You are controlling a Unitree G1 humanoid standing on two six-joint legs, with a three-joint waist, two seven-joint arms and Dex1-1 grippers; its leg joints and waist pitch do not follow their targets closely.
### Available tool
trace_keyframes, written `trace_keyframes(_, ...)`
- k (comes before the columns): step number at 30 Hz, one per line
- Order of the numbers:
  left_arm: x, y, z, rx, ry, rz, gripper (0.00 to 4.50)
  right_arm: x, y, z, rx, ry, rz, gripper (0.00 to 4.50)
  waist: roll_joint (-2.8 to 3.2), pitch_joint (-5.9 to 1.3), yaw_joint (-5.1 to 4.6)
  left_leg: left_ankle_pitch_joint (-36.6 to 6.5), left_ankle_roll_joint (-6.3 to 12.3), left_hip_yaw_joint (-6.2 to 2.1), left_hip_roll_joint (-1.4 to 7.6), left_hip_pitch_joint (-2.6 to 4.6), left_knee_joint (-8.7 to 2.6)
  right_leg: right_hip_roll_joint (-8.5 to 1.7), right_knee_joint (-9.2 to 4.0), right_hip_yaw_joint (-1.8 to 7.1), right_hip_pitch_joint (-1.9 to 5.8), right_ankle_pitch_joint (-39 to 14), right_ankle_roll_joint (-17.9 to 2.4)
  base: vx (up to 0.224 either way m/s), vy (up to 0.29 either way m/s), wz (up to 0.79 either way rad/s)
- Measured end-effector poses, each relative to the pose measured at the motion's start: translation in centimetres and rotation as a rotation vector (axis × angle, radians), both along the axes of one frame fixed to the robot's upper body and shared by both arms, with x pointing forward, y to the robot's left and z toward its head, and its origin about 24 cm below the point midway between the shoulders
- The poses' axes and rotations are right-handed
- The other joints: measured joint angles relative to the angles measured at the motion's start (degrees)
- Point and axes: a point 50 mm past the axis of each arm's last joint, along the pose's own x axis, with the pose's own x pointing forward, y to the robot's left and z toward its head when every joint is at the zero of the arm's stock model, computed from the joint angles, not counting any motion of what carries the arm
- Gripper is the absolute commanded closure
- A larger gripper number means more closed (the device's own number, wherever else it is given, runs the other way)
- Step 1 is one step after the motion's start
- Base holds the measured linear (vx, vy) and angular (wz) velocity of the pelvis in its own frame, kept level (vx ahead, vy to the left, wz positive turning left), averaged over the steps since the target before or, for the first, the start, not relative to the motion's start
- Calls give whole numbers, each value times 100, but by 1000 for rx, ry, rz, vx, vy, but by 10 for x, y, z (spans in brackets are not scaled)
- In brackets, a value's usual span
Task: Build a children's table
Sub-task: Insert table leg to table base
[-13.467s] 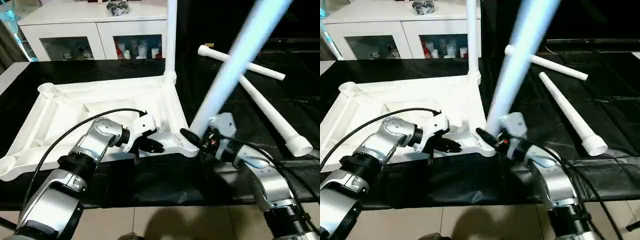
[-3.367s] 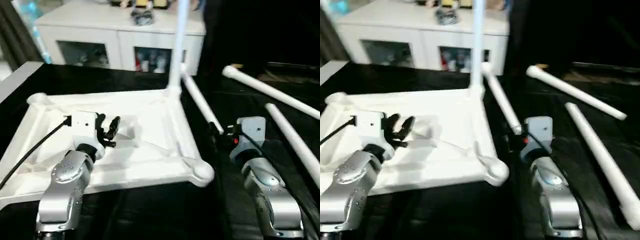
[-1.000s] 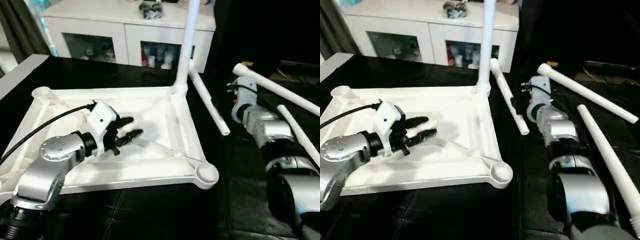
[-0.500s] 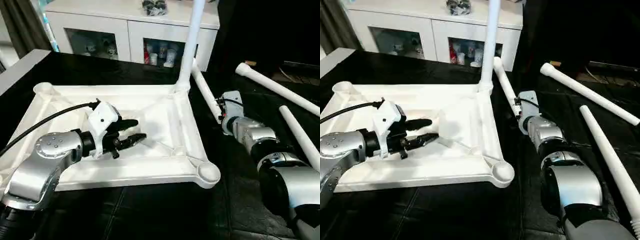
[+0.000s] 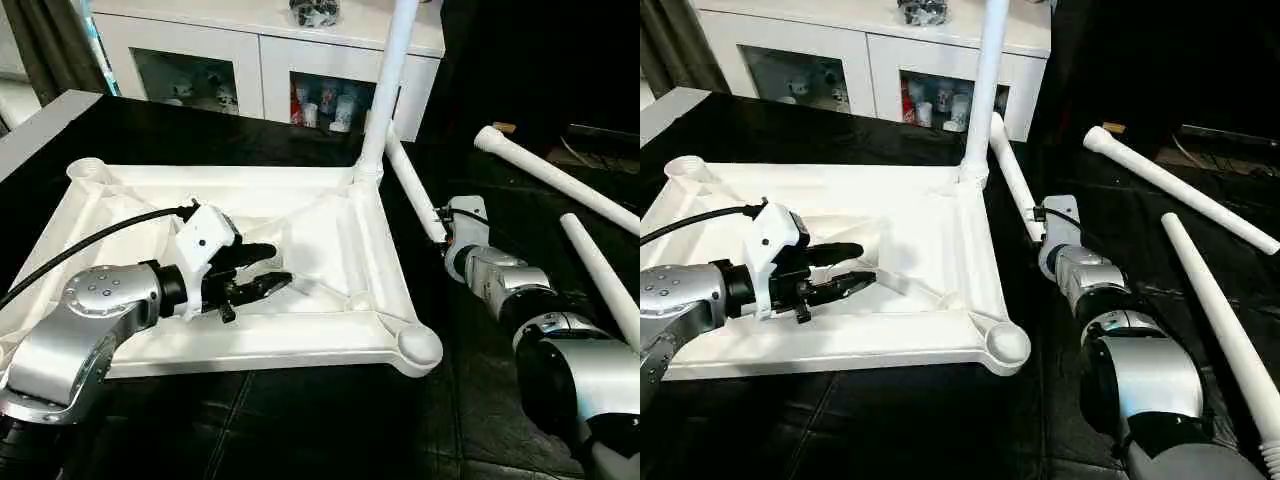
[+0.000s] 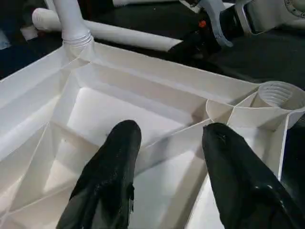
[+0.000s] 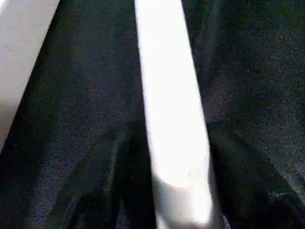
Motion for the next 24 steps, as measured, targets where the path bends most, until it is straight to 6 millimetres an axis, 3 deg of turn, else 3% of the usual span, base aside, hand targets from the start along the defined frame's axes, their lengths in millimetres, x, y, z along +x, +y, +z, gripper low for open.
trace_keyframes(9, 0, -1, -1, 1, 8, 1, 211, -2, -4, -2, 54, 12, -52, 298, -16, -9, 5, 0, -1, 1, 2, 3, 0, 0, 0, -2, 2, 0, 0, 0, 0, 0)
trace_keyframes(24, 7, -7, 0, -26, -21, 6, 211, -3, -12, 0, 80, 3, -22, 320, -15, -11, 8, 15, -18, 9, 12, 3, 0, 0, 1, -8, 7, 14, -4, 0, 0, 0)
